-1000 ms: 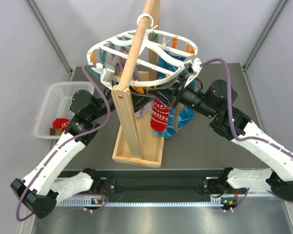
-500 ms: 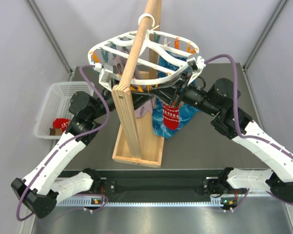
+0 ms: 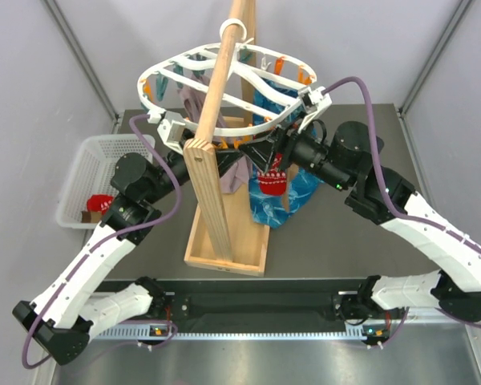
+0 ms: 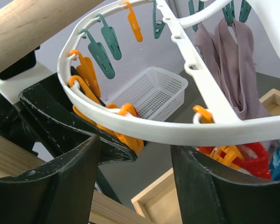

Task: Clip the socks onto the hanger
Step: Open the clamp at the hanger.

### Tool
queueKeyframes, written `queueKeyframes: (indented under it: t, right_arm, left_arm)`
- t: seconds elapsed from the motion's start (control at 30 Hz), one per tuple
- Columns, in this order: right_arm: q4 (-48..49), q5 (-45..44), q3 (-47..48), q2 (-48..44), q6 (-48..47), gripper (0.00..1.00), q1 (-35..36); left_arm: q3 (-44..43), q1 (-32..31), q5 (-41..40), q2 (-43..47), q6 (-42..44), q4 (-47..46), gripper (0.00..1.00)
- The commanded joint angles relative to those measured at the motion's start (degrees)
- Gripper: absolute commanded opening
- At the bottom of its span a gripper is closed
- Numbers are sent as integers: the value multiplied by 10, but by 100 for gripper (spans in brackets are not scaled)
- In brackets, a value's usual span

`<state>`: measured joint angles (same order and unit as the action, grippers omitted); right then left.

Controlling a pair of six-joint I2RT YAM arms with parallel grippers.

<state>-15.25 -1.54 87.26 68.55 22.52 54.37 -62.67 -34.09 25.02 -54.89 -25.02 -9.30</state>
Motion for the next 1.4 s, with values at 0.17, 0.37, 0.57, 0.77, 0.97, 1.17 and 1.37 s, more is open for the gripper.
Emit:
queueKeyframes:
  t: [0.17, 0.37, 0.57, 0.77, 0.97, 1.17, 1.37]
  right_arm:
    - [-58, -179, 86, 42, -19, 64, 67]
    - [-59, -254, 117, 73, -18, 59, 106]
    - [-40, -339, 127, 89, -20, 59, 141]
    - [-1, -432, 127, 107, -34, 60, 170]
    - [35, -473, 135, 132, -48, 60, 183]
    - [61, -515, 149, 147, -71, 58, 201]
    - [51, -549, 189, 179, -88, 58, 217]
  left_arm:
    - [-18, -4, -62, 0, 70, 22, 0]
    - [-18, -5, -69, 5, 78, 29, 0]
    - [-16, -5, -81, 11, 85, 36, 0]
    - [-10, -6, -92, 13, 80, 36, 0]
    - [-10, -6, -93, 12, 76, 34, 0]
    - [-7, -8, -95, 14, 76, 35, 0]
    - [-6, -9, -98, 14, 78, 38, 0]
